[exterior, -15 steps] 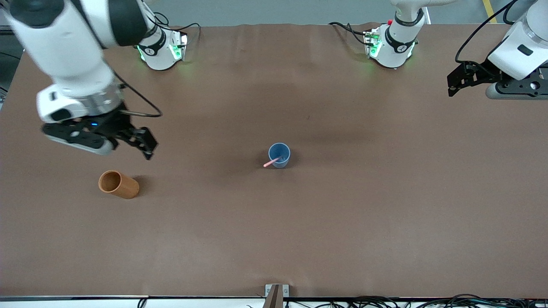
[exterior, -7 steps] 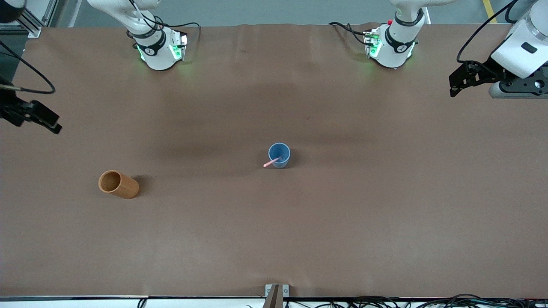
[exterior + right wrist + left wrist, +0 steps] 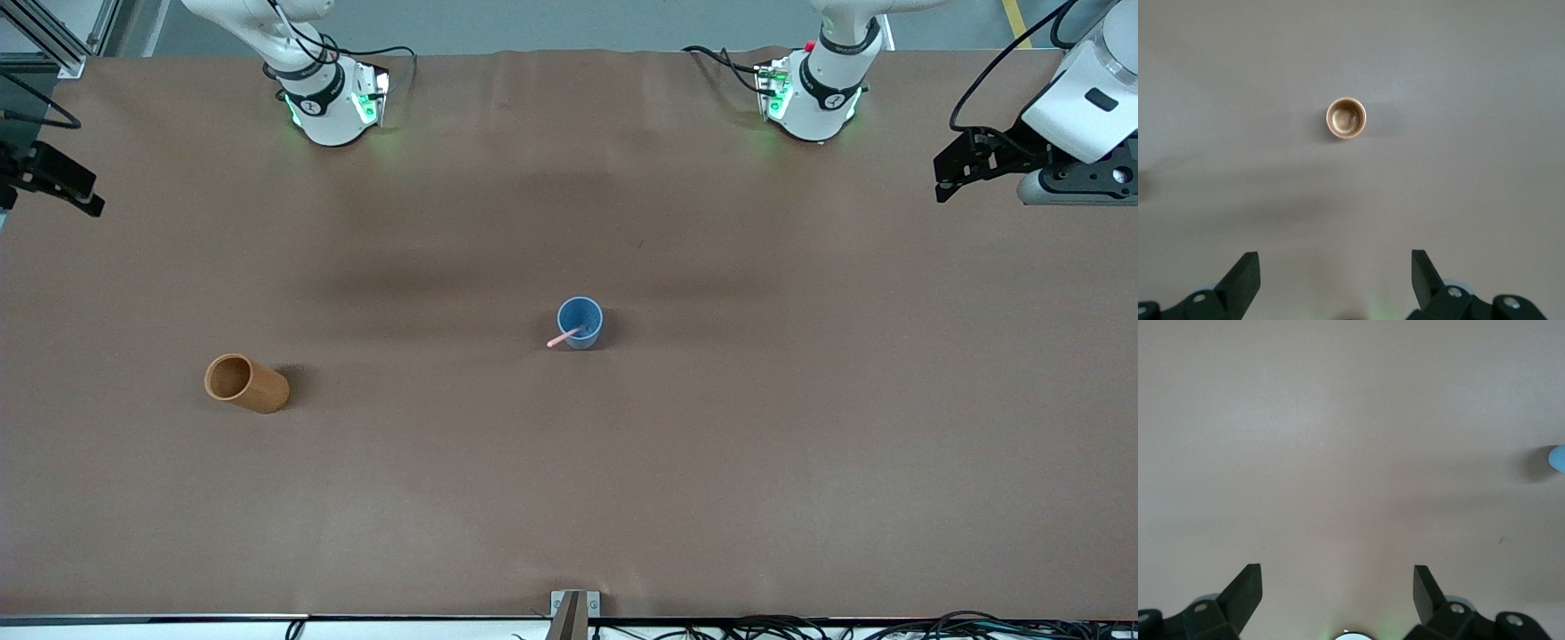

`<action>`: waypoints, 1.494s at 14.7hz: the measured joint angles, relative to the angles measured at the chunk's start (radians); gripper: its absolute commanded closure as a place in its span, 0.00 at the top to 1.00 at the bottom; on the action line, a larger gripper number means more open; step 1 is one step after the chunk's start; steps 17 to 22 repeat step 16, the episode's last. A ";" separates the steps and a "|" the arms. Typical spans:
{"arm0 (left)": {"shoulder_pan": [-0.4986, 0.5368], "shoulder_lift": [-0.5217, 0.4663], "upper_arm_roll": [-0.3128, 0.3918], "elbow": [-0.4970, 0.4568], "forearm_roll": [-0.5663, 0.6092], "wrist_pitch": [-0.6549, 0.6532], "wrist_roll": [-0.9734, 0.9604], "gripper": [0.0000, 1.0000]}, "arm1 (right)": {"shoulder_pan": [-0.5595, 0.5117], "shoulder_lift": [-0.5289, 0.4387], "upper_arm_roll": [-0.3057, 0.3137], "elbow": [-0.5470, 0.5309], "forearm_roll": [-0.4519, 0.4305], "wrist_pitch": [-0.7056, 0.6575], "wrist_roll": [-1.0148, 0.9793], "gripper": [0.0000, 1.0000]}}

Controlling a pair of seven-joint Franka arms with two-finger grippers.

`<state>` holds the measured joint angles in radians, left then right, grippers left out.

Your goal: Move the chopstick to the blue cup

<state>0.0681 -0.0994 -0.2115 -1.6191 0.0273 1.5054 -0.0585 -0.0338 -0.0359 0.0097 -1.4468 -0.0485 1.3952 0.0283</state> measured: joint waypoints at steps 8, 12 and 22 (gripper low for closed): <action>0.003 0.007 0.001 0.005 0.000 0.001 0.000 1.00 | -0.004 -0.021 -0.001 -0.014 0.000 0.008 -0.078 1.00; 0.003 0.009 0.003 0.007 0.000 0.001 0.000 1.00 | -0.005 0.033 -0.001 0.014 0.005 0.024 -0.080 1.00; 0.003 0.010 0.003 0.007 0.000 0.001 0.000 1.00 | -0.007 0.047 -0.011 0.020 0.067 0.045 -0.085 1.00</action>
